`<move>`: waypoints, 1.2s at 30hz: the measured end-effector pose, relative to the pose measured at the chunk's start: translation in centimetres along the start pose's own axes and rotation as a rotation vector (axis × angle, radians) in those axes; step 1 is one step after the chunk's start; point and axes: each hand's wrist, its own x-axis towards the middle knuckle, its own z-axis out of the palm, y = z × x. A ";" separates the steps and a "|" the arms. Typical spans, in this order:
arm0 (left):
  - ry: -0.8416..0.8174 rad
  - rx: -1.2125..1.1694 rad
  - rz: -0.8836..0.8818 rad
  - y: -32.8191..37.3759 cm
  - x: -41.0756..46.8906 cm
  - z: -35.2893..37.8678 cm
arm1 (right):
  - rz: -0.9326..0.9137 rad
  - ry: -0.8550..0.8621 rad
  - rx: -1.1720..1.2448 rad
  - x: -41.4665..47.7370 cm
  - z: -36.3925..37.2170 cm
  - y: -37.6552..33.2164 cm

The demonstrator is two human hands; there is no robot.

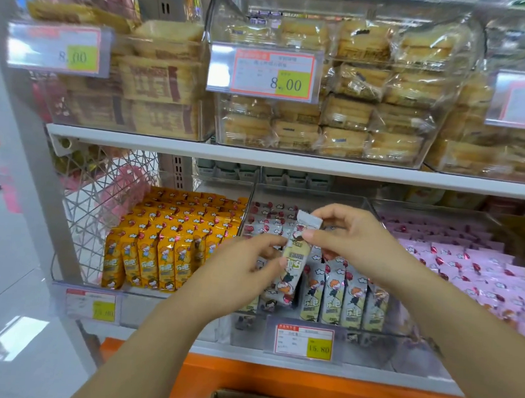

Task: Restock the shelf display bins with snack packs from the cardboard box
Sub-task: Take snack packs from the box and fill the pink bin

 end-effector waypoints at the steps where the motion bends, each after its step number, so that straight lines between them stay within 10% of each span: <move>1: 0.037 0.032 0.016 -0.3 0.0 -0.1 | -0.004 0.019 -0.006 0.0 0.2 0.1; 14: 0.225 -0.526 -0.111 0.0 1.2 -0.1 | 0.107 0.178 0.680 -1.9 1.1 2.0; 20: 0.256 -0.624 -0.047 0.7 1.9 -0.9 | 0.025 -0.047 -0.114 -1.7 0.0 1.9; 28: 0.101 -0.351 -0.012 0.9 1.6 -1.7 | -0.111 -0.144 -0.218 0.5 2.2 0.8; 36: 0.327 -0.312 -0.135 -2.1 0.4 -3.9 | -0.044 -0.348 -0.510 2.2 7.0 3.4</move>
